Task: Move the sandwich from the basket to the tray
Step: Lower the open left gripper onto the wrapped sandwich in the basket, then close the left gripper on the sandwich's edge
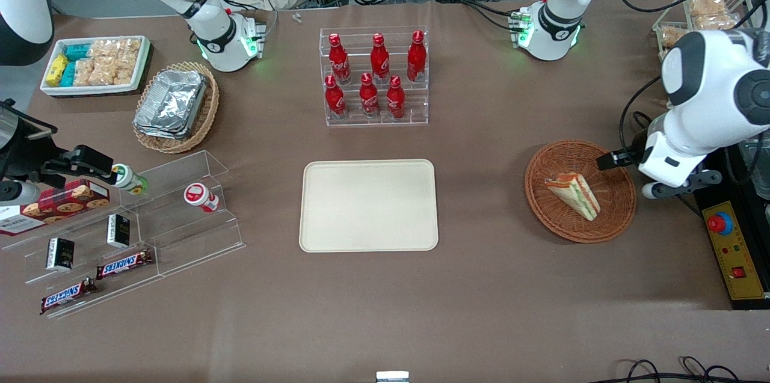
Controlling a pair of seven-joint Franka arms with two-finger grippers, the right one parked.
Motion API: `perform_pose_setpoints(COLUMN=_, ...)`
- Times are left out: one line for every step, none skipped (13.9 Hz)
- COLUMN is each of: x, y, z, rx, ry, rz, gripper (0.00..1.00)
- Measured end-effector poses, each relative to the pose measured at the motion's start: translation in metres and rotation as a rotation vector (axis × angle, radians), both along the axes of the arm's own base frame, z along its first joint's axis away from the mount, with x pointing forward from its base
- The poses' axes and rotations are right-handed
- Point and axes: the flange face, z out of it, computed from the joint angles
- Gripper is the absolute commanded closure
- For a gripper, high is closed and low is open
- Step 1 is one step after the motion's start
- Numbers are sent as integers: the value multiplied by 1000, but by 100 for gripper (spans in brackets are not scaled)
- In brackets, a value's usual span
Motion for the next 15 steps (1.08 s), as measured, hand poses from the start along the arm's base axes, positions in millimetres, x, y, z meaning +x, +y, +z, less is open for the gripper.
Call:
perform_pose_setpoints(x=-4, y=0, z=-14, rx=0, ry=-14, rz=21, gripper=2)
perform_pose_setpoints(x=-7, y=-1, z=-28, rx=-1, ry=-28, rz=41, gripper=2)
perform_pose_setpoints(x=-11, y=-2, z=-40, rx=-2, ry=-41, rz=55, gripper=2)
perform_pose_setpoints(x=-14, y=-4, z=-50, rx=-4, ry=-48, rz=64, gripper=2)
perform_pose_setpoints(x=-16, y=-7, z=-60, rx=-6, ry=-46, rz=79, gripper=2)
perform_pose_setpoints(x=-16, y=-11, z=-68, rx=-7, ry=-44, rz=96, gripper=3)
perform_pose_setpoints(x=-15, y=-17, z=-76, rx=-9, ry=-43, rz=115, gripper=6)
perform_pose_setpoints(x=-14, y=-24, z=-85, rx=-11, ry=-40, rz=136, gripper=6)
perform_pose_setpoints(x=-14, y=-29, z=-93, rx=-11, ry=-31, rz=149, gripper=6)
perform_pose_setpoints(x=-14, y=-32, z=-98, rx=-12, ry=-24, rz=155, gripper=6)
perform_pose_setpoints(x=-14, y=-32, z=-103, rx=-12, ry=-17, rz=159, gripper=6)
perform_pose_setpoints(x=-14, y=-31, z=-107, rx=-13, ry=-13, rz=162, gripper=6)
perform_pose_setpoints(x=-14, y=-30, z=-111, rx=-14, ry=-13, rz=165, gripper=6)
perform_pose_setpoints(x=-13, y=-29, z=-115, rx=-16, ry=-12, rz=167, gripper=6)
perform_pose_setpoints(x=-14, y=-29, z=-120, rx=-17, ry=-7, rz=169, gripper=7)
